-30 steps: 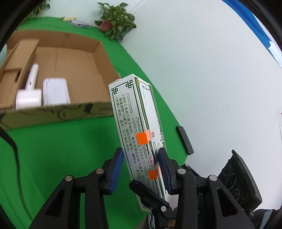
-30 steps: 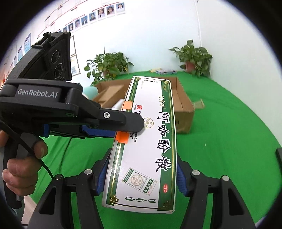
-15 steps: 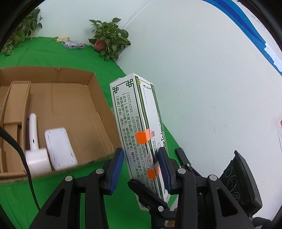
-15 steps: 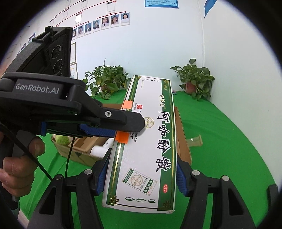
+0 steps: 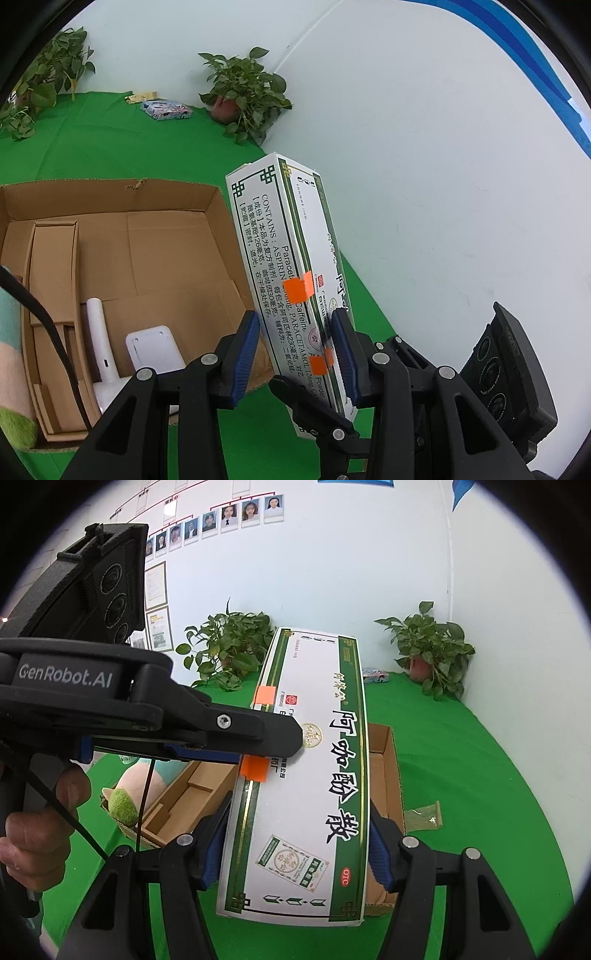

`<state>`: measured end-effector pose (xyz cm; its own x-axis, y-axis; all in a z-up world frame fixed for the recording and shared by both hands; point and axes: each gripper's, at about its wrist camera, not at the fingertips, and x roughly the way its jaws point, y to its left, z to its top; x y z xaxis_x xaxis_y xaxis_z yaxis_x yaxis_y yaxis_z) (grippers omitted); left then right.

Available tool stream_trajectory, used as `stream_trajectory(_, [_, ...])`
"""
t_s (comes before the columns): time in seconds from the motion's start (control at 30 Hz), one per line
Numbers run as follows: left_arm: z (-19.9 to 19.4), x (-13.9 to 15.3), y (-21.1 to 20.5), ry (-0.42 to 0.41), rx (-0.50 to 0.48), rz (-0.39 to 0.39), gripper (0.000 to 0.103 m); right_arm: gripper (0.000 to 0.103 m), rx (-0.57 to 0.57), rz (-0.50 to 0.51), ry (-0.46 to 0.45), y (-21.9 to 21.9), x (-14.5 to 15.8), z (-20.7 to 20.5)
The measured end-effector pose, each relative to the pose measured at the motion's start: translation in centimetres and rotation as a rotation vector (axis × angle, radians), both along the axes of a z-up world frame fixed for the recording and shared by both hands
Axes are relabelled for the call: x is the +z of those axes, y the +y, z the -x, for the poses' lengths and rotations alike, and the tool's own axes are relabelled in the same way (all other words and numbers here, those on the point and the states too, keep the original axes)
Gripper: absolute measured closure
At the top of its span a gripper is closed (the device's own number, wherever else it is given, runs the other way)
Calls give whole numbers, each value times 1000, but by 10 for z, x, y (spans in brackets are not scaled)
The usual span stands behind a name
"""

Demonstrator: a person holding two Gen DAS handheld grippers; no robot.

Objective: Organize objects
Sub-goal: 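Lower the medicine box into the large box beside the white case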

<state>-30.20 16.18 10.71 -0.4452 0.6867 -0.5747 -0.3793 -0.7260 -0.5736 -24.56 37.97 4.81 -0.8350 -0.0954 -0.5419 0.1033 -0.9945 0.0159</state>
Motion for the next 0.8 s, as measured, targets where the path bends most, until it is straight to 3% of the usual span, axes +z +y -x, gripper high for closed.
stream_trajectory(0.23, [61,-55,9,-129,1,44,65,42,-5,78,-140,17,-24,45])
stream_trajectory(0.5, [108,-131,20,-281,-15,81,65,42,-12,130,-338,37,-90,86])
stream_trajectory(0.8, [127,-172,13,-369,-21,86,65,42,-23,167,-456,31,-127,100])
